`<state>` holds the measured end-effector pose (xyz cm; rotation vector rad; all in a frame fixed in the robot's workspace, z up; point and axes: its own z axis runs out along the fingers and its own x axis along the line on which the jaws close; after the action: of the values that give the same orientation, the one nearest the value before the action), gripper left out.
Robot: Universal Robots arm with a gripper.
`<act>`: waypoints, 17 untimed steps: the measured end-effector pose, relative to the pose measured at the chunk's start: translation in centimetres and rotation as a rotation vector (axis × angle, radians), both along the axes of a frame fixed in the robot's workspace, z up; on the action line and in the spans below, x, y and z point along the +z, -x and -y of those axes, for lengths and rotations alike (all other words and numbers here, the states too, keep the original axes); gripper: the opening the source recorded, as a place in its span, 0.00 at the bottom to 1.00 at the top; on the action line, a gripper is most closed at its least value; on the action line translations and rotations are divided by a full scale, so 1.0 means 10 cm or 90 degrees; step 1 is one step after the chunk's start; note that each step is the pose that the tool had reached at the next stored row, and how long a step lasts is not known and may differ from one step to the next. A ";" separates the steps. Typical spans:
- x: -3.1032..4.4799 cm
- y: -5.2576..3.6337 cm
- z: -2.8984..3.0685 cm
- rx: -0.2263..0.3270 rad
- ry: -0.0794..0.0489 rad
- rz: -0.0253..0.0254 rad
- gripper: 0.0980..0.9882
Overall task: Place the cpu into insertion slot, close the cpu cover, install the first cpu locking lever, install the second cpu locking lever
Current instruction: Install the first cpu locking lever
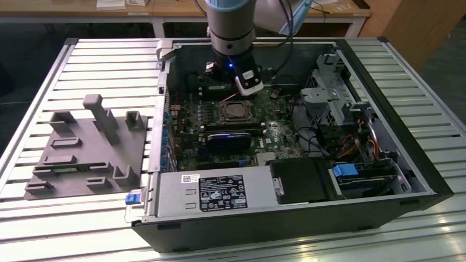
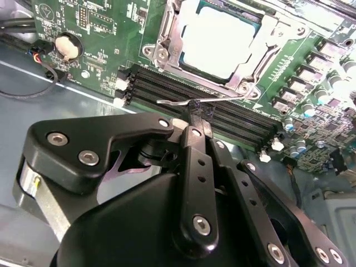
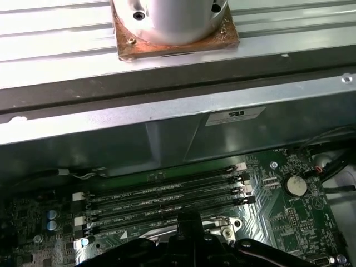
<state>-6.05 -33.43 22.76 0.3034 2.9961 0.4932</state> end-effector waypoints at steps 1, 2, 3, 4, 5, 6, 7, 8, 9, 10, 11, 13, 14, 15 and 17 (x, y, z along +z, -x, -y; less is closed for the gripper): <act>-0.007 0.000 -0.002 0.000 0.000 0.0000 0.01; -0.014 0.000 -0.004 0.000 0.000 0.0000 0.01; -0.020 0.000 -0.008 0.000 0.000 0.0000 0.01; -0.026 0.000 -0.012 0.000 0.000 -0.0001 0.01; -0.033 0.000 -0.016 0.000 0.000 0.0000 0.01; -0.041 0.000 -0.018 0.000 0.000 0.0000 0.01; -0.047 0.000 -0.021 0.000 0.000 0.0000 0.01; -0.051 0.000 -0.024 0.000 0.000 -0.0001 0.01; -0.056 0.000 -0.028 0.000 0.000 0.0000 0.01; -0.060 0.000 -0.033 0.000 0.000 0.0000 0.01; -0.064 0.000 -0.037 0.000 0.000 0.0000 0.01; -0.071 -0.002 -0.041 0.000 0.000 0.0000 0.01; -0.075 -0.004 -0.044 0.000 0.000 0.0000 0.01; -0.079 -0.006 -0.047 0.000 0.000 0.0000 0.01; -0.085 -0.010 -0.056 0.000 0.000 0.0000 0.01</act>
<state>-5.95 -32.87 21.91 0.3034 2.9962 0.4929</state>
